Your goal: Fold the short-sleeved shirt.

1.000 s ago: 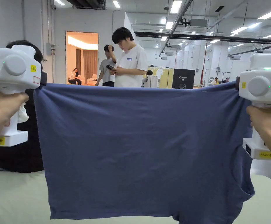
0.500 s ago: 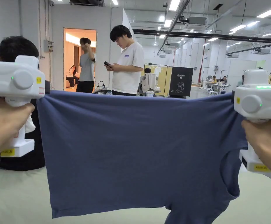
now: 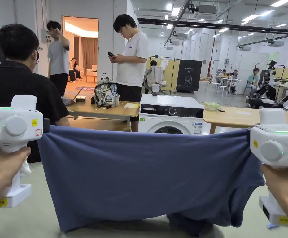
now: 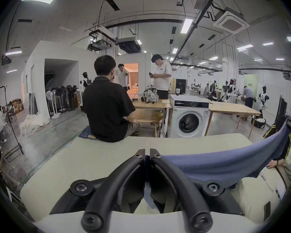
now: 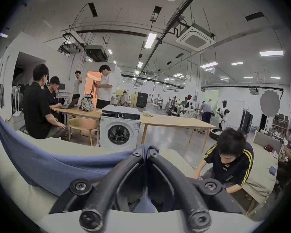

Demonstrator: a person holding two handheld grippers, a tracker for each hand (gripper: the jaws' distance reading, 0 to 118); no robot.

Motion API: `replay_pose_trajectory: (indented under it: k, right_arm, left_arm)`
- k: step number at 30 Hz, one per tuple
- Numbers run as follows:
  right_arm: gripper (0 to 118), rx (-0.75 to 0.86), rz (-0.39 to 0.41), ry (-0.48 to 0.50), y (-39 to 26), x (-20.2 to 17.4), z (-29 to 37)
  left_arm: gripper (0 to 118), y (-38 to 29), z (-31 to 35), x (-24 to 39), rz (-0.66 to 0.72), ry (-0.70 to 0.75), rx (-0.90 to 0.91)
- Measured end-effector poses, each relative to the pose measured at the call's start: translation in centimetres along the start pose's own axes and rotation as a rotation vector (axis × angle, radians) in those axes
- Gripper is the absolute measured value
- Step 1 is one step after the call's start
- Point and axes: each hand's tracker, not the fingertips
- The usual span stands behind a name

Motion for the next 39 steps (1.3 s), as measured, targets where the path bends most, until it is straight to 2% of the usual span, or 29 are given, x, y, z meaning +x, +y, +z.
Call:
replay_pose_trajectory:
  k: [13, 19, 24, 34, 37, 39]
  right_arm:
    - [1, -0.101, 0.017, 0.043, -8.4, 2.4, 10.2]
    - [1, -0.183, 0.068, 0.069, -13.3, 2.8, 14.4]
    - [1, -0.279, 0.089, 0.09, -17.4, 2.5, 18.0]
    - [1, -0.549, 0.118, 0.131, -25.5, 3.1, 21.0]
    - [1, -0.637, 0.181, 0.147, -27.7, 2.9, 21.3]
    - [1, -0.701, 0.193, 0.159, -29.5, 3.1, 20.6]
  left_arm:
    - [0, -8.5, 9.4, -1.8, 0.002, -0.06, -0.039]
    - [0, -14.2, 13.2, -2.5, 0.016, -0.1, -0.115]
    - [0, -19.7, 15.7, -2.5, 0.007, -0.098, -0.219]
    - [0, -29.0, 17.4, -3.1, -0.007, -0.103, -0.537]
    - [0, -30.9, 17.0, -3.2, -0.046, -0.106, -0.627]
    - [0, -32.1, 16.4, -3.4, -0.062, -0.11, -0.679]
